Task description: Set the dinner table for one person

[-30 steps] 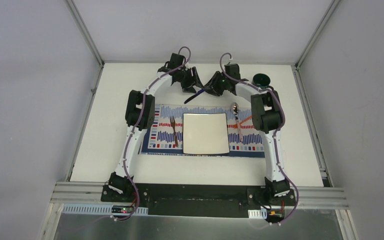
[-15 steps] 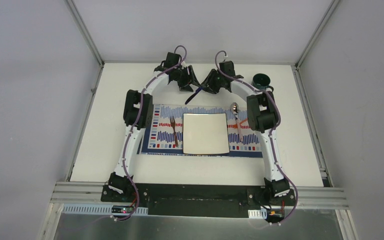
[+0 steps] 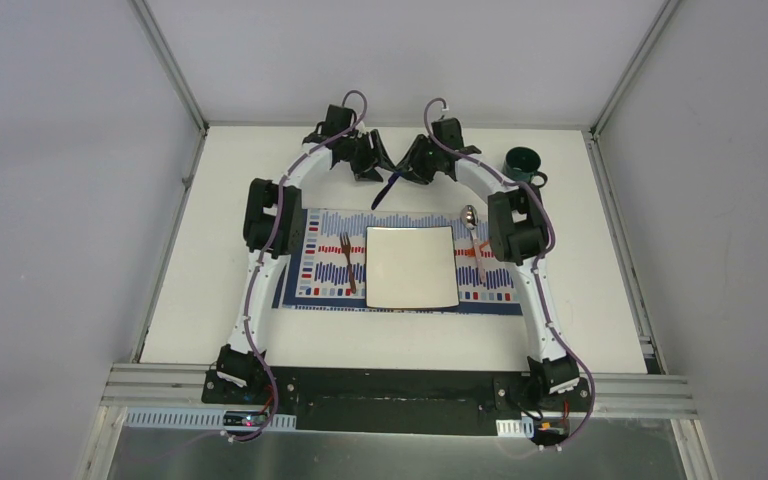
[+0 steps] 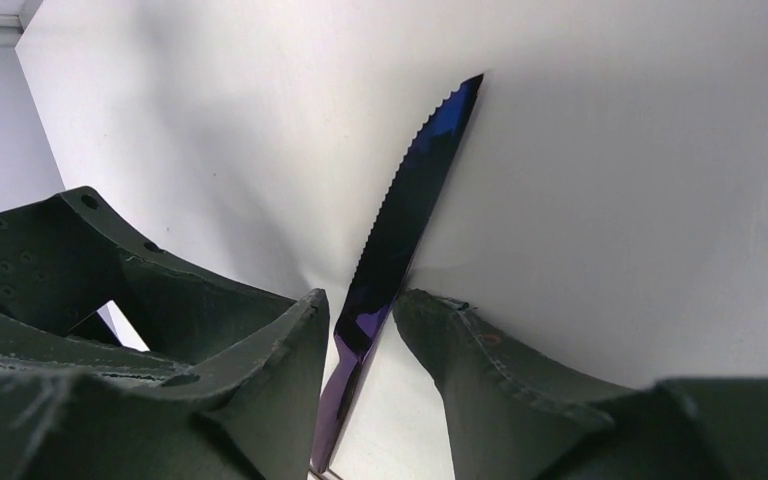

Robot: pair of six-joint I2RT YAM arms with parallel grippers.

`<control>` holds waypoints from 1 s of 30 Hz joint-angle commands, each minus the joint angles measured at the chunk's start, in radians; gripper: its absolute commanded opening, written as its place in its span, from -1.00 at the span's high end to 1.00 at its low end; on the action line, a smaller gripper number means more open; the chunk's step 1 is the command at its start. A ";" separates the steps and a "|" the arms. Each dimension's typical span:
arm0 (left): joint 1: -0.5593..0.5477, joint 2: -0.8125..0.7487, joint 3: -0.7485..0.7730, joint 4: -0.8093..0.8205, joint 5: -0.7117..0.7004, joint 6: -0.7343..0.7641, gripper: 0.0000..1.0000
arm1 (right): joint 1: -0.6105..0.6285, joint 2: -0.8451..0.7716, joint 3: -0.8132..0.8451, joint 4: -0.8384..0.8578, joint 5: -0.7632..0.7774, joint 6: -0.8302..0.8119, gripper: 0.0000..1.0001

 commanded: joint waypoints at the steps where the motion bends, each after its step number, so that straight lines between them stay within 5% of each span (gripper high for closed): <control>1: -0.040 -0.042 -0.029 0.094 0.062 -0.044 -0.15 | 0.101 0.053 0.043 -0.054 -0.053 -0.003 0.04; 12: -0.040 -0.053 -0.038 0.131 0.088 -0.072 -0.10 | 0.135 0.058 0.065 -0.077 -0.066 -0.011 0.02; 17: -0.040 -0.072 -0.054 0.135 0.117 -0.069 0.14 | 0.136 0.058 0.064 -0.085 -0.071 -0.022 0.02; 30: -0.017 -0.140 -0.031 -0.327 -0.264 0.241 0.01 | 0.067 -0.008 -0.076 -0.036 -0.085 -0.037 0.01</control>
